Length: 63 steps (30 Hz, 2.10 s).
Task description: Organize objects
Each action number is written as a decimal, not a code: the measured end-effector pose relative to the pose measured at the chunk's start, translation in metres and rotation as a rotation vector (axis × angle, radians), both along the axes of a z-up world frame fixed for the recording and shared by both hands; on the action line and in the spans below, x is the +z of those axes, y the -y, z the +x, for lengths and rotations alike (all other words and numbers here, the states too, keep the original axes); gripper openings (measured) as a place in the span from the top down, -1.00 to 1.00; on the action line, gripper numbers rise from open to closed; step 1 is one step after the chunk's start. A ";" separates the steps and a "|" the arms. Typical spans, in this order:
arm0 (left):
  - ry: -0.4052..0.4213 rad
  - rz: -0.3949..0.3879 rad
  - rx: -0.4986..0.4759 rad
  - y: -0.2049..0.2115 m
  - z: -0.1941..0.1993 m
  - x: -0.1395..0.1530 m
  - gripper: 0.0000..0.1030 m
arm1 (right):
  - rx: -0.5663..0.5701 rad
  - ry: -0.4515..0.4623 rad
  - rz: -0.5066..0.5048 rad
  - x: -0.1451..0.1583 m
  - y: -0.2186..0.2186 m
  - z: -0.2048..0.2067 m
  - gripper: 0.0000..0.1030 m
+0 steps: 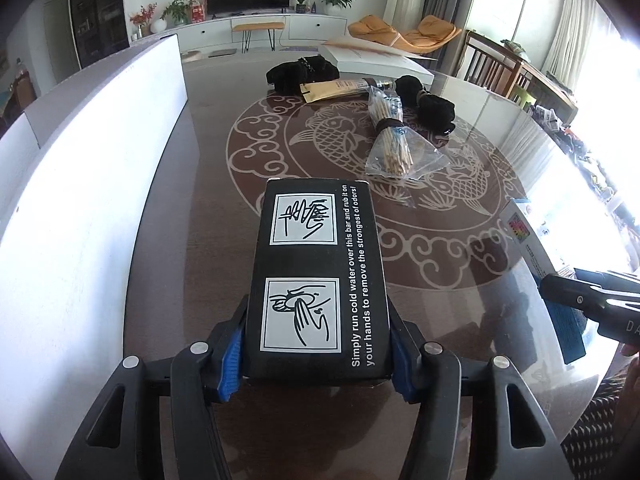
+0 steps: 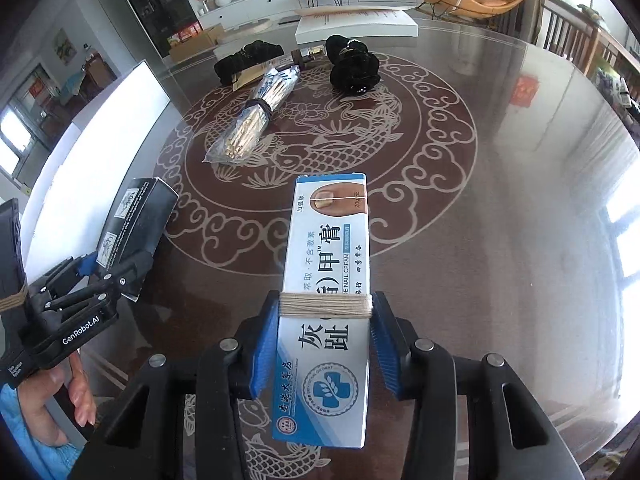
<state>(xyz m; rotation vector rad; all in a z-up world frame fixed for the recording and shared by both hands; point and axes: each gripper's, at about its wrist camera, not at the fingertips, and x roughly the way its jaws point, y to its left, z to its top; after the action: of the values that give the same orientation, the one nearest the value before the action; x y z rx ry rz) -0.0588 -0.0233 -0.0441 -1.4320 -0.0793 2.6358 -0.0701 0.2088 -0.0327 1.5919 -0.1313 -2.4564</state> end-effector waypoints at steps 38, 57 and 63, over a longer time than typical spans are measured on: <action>-0.229 0.024 0.271 0.155 0.090 0.100 -0.68 | 0.167 -0.389 -0.021 0.063 0.182 0.021 -0.99; -0.021 -0.020 -0.086 -0.093 0.016 -0.022 -0.95 | -0.281 -0.173 0.155 -0.032 -0.057 0.025 -1.00; -0.047 -0.121 -0.066 -0.105 0.000 -0.030 -0.98 | -0.262 -0.152 0.203 -0.036 -0.050 0.015 -1.00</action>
<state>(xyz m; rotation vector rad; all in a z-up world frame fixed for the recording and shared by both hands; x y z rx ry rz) -0.0592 0.0814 -0.0740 -1.3818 0.1318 2.6594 -0.0552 0.2589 -0.0682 1.5424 -0.0717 -2.8640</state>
